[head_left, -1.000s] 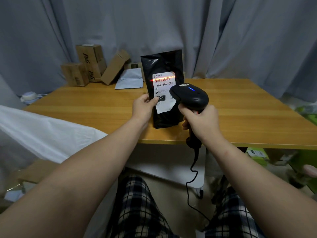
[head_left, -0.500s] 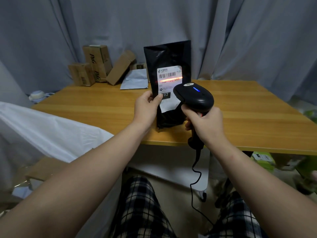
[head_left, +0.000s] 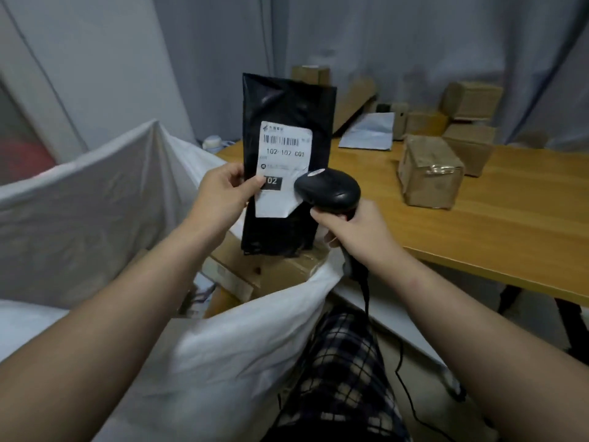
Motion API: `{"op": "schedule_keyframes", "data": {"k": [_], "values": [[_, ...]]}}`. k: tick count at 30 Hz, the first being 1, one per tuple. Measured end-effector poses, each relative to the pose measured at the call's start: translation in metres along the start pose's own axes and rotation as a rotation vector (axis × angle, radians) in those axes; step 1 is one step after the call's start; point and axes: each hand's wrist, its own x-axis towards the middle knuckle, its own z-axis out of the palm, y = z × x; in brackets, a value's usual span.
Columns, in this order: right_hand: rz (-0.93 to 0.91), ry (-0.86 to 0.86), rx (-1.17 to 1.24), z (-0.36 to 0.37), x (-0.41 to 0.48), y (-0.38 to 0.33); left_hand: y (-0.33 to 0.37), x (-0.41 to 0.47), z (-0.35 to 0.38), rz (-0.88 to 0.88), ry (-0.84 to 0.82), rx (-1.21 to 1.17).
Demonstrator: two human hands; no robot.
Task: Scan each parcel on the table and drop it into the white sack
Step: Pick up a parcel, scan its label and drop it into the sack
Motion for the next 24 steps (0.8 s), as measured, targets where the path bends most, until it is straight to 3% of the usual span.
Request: {"op": "schedule_keyframes", "data": {"k": [6,10,15,18,24], "values": [[0.099,-0.007,-0.088,0.021,0.004,0.010,-0.024,-0.002,-0.058,-0.159,0.136,0.347],[0.110,0.004,-0.065,0.023,0.006,0.005,-0.021,-0.001,-0.076,-0.193,0.205,0.392],[0.100,-0.037,-0.044,0.047,0.013,-0.016,0.006,-0.007,-0.097,-0.081,0.223,0.367],[0.081,-0.100,-0.024,0.068,0.013,-0.027,0.012,-0.008,-0.109,-0.048,0.154,0.412],[0.114,-0.099,-0.031,0.085,0.006,-0.018,-0.033,-0.011,-0.078,-0.142,-0.182,0.790]]}}
